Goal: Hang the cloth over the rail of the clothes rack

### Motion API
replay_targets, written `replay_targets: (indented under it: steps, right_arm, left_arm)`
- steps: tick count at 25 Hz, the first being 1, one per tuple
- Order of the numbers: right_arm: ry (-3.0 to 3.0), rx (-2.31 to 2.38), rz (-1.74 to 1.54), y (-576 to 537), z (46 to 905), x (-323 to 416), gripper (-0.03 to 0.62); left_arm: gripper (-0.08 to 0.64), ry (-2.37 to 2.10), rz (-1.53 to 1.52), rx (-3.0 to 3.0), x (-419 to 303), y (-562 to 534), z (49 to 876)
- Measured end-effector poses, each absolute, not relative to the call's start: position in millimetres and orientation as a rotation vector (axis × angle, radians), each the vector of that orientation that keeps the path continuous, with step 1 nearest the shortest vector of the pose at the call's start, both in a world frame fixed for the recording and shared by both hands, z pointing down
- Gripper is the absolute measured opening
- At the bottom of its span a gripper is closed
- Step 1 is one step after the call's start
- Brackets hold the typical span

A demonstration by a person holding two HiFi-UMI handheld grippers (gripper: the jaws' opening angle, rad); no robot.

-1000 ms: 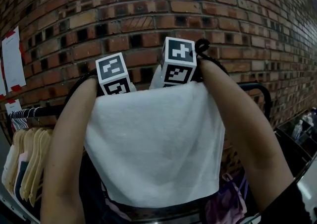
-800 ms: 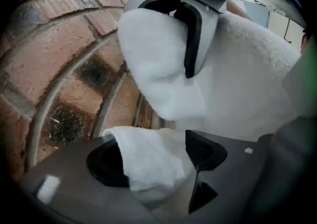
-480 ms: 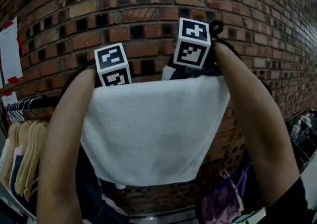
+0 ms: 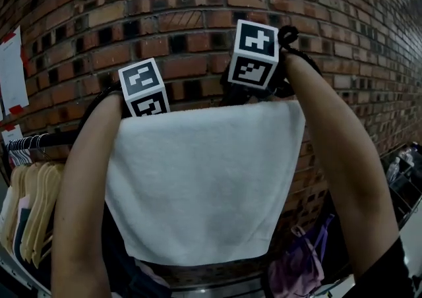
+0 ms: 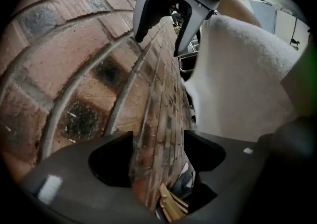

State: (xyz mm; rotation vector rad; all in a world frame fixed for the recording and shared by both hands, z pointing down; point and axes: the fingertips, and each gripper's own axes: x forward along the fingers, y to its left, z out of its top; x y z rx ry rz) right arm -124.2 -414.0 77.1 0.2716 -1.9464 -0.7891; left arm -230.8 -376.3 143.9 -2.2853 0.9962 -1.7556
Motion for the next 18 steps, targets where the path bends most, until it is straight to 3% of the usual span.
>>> replay_targets:
  steps: [6, 18]
  right_arm:
    - [-2.029, 0.274, -0.990, -398.2, 60.8, -151.0, 0.293]
    - [-2.218, 0.537, -1.330, -367.9, -11.6, -169.1, 0.293]
  left_arm:
    - [0.334, 0.956, -1.517, -2.100, -211.8, -392.6, 105.2]
    - [0.333, 1.207, -0.824, -1.616, -202.9, -358.3, -50.0]
